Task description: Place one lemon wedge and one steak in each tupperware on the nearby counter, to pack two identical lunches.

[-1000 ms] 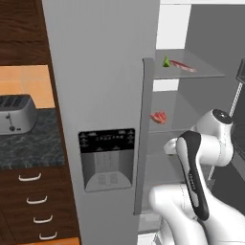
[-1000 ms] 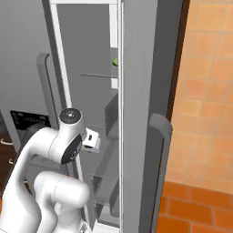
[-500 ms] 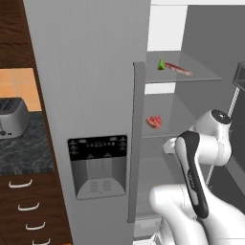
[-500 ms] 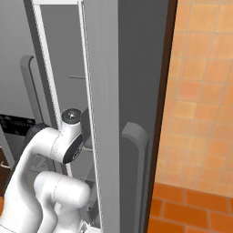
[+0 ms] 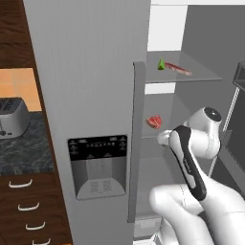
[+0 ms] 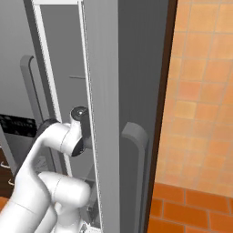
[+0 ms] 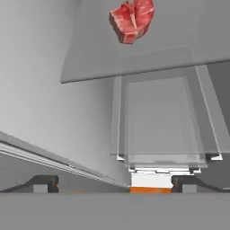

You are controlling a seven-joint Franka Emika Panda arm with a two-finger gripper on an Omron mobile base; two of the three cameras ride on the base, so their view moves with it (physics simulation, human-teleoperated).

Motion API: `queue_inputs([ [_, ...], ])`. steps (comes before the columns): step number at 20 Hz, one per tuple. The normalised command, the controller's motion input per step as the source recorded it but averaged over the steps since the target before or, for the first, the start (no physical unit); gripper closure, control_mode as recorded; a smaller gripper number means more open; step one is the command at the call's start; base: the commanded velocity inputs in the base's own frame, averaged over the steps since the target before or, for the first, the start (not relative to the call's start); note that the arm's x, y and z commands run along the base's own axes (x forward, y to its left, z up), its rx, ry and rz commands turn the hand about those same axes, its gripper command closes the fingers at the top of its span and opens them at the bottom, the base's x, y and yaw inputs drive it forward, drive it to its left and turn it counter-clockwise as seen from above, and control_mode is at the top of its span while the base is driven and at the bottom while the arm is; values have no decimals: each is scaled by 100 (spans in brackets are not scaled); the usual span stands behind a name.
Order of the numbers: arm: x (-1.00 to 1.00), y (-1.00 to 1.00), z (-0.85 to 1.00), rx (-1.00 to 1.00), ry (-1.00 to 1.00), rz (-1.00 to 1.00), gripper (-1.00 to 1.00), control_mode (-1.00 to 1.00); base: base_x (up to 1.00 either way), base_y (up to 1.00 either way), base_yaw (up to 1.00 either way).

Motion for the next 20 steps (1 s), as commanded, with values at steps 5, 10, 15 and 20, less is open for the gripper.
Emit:
queue_inputs([
  [5,85,0,0,24,1,-27,-100,-100,0,0,0],
  [10,58,-13,0,-18,2,5,-100,-100,0,0,0],
  [15,13,-57,0,-32,-6,35,-100,-100,0,0,0],
  [20,23,-15,-18,-34,-1,45,-100,-100,0,0,0],
])
